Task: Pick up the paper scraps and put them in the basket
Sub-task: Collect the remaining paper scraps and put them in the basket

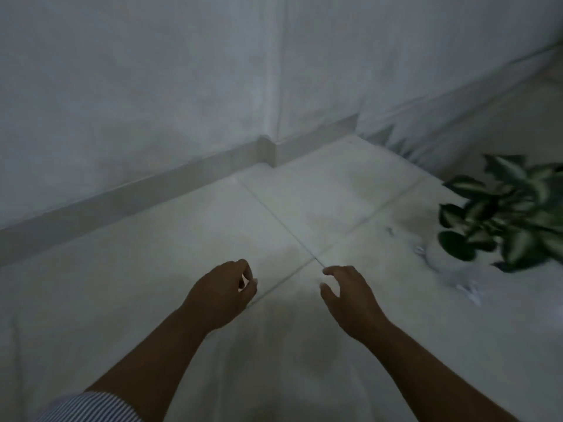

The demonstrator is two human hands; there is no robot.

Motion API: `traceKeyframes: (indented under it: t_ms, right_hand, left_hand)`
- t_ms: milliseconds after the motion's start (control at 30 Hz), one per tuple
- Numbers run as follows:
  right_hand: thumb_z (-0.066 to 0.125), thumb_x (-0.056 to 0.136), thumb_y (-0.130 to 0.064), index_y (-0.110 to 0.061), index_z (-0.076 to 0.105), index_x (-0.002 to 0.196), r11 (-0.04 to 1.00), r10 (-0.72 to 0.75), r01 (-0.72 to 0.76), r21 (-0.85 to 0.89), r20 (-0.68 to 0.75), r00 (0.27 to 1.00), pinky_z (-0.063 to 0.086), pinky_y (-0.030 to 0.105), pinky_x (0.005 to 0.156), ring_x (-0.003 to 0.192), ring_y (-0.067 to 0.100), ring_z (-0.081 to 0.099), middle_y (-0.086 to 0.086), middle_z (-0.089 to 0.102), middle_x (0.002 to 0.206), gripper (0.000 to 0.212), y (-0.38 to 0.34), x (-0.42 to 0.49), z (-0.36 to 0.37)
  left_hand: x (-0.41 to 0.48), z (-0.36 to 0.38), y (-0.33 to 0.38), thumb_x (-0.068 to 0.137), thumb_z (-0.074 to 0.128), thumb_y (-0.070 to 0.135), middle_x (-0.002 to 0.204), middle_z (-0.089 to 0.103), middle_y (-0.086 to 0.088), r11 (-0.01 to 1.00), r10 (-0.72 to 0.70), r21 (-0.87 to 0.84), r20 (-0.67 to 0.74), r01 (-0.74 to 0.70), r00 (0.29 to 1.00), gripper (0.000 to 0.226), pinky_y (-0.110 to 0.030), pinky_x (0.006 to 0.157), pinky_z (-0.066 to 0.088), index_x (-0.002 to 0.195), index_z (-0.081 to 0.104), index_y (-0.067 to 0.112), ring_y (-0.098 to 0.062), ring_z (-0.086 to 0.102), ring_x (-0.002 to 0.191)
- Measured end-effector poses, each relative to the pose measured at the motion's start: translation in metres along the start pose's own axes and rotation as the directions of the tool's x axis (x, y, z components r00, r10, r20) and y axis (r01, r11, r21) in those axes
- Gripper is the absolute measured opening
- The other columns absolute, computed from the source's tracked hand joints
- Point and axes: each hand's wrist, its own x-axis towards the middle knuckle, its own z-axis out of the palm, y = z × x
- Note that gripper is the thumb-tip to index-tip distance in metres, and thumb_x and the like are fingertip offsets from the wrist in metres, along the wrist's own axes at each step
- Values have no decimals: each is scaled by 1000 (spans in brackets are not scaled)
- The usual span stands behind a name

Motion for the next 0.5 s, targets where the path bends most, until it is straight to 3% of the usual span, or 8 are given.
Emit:
traceKeyframes:
  t_ms: [100,267,367,500]
  right_hand:
    - [56,91,-31,-18,56,124,993,116,-117,-34,-10,993,44,35,98,116,23,51,5,56,123,35,64,-23,-10]
    - [60,87,-31,-19,55,126,962,254,-255,-93,-22,967,43,36,98,117,23,51,4,55,128,41,144,-50,-34]
    - [65,82,-36,-19,49,133,946,323,-323,-22,24,946,40,34,104,125,21,45,5,49,137,56,181,-67,-43]
    - [66,80,-48,-21,35,145,955,296,-293,-39,99,950,20,29,117,145,19,21,3,24,157,77,213,-93,-35]
  left_hand:
    - [8,47,27,90,53,43,85,58,8,998,43,-46,103,-39,994,15,-33,71,49,92,53,28,-12,55,79]
    - [18,114,66,83,48,55,99,57,6,994,95,-82,242,-77,966,37,-34,82,50,105,53,26,-11,55,94]
    - [25,145,89,88,57,44,111,54,3,992,121,-71,307,-104,944,31,-35,88,49,112,52,25,-14,52,106]
    - [31,178,116,83,63,45,115,49,4,990,138,-20,406,-142,903,40,-34,87,48,116,49,26,-16,48,107]
